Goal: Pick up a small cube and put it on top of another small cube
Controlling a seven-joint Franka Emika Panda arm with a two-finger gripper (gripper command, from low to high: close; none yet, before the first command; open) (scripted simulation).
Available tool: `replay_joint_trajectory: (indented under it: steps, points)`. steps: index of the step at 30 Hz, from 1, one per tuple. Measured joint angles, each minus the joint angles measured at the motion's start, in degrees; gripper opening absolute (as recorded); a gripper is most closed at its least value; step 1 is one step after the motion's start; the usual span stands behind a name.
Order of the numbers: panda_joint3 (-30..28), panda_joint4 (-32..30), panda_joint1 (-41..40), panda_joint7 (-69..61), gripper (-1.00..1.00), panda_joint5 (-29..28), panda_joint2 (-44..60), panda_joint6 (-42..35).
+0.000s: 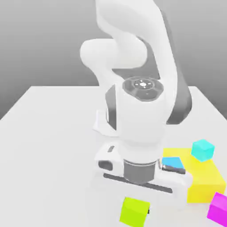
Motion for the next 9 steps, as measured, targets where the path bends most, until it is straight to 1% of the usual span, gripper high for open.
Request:
replay_joint_trajectory:
  steps: [3, 5, 6, 9]
  points:
    - [3.8, 0.4, 4.6, -1.2, -1.0, -2.3, 0.3, -0.4]
    - [4.9, 2.0, 8.9, -0.7, -1.0, -5.9, 4.1, 1.4]
    - [4.9, 2.8, 10.9, -0.2, 1.0, -7.8, 6.3, 2.6]
    - [4.9, 2.8, 10.9, -0.2, 1.0, -7.8, 6.3, 2.6]
